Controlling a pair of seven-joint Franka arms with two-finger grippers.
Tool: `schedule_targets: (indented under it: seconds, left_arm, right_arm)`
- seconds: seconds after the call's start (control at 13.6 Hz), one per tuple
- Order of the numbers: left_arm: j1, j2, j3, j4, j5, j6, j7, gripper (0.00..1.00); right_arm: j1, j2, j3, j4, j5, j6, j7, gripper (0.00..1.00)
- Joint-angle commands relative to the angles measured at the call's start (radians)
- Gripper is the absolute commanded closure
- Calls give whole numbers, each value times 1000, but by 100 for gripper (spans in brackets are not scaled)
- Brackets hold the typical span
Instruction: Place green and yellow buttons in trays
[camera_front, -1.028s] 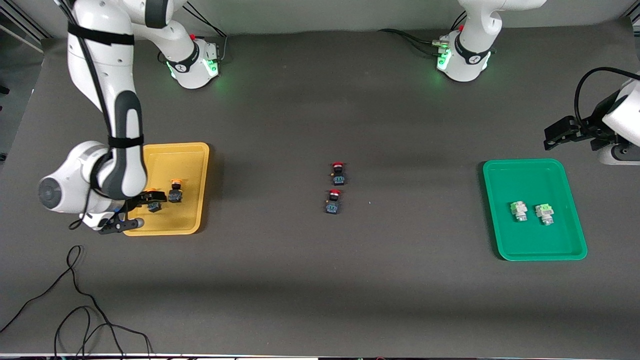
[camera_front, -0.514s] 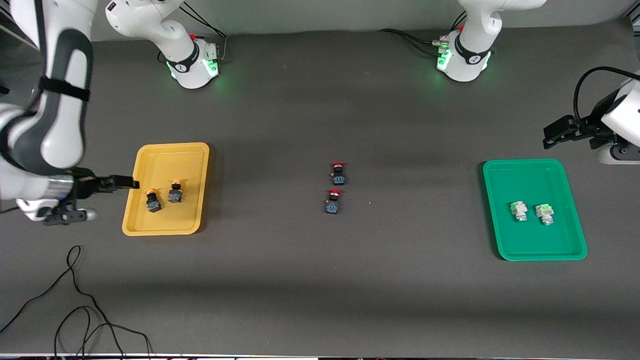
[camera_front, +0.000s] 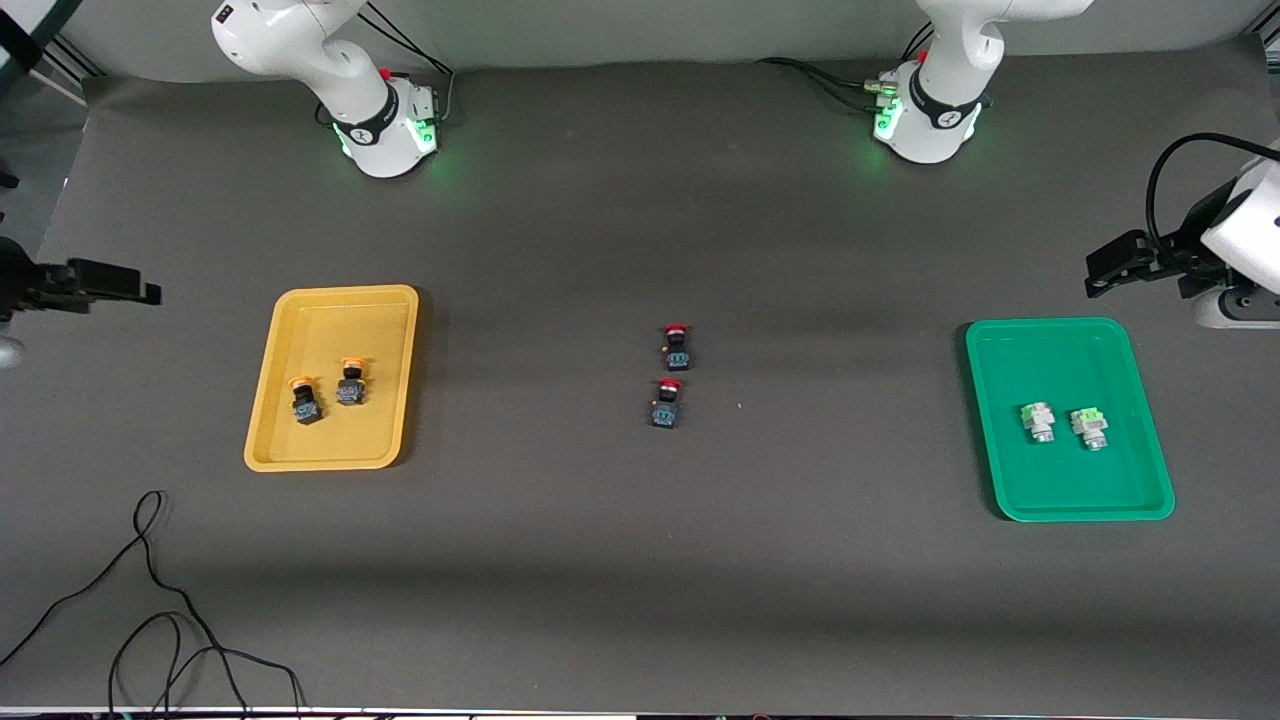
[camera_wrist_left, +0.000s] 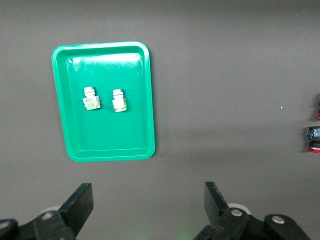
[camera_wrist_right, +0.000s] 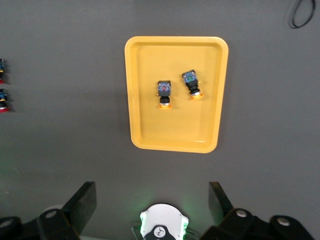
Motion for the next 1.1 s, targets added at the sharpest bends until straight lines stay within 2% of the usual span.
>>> schedule_targets:
  seconds: [0.0, 0.51, 0.73, 0.81, 0.88, 1.03]
  left_arm:
    - [0, -10, -6, 3, 4, -18, -16, 1]
    - [0, -10, -6, 1, 4, -20, -16, 1]
    - [0, -10, -6, 1, 6, -21, -16, 1]
    - [0, -10, -6, 1, 6, -21, -16, 1]
    - [-1, -10, -6, 1, 6, -21, -16, 1]
    - [-1, -10, -6, 1, 6, -24, -16, 1]
  right_arm:
    - [63, 9, -5, 31, -89, -13, 12, 1]
    - [85, 8, -5, 35, -88, -10, 16, 1]
    - [68, 6, 20, 38, -88, -10, 18, 1]
    - [36, 5, 49, 41, -90, -10, 18, 1]
    - [-16, -10, 108, 61, -99, -10, 19, 1]
    - [-134, -73, 275, 78, -134, -9, 117, 1]
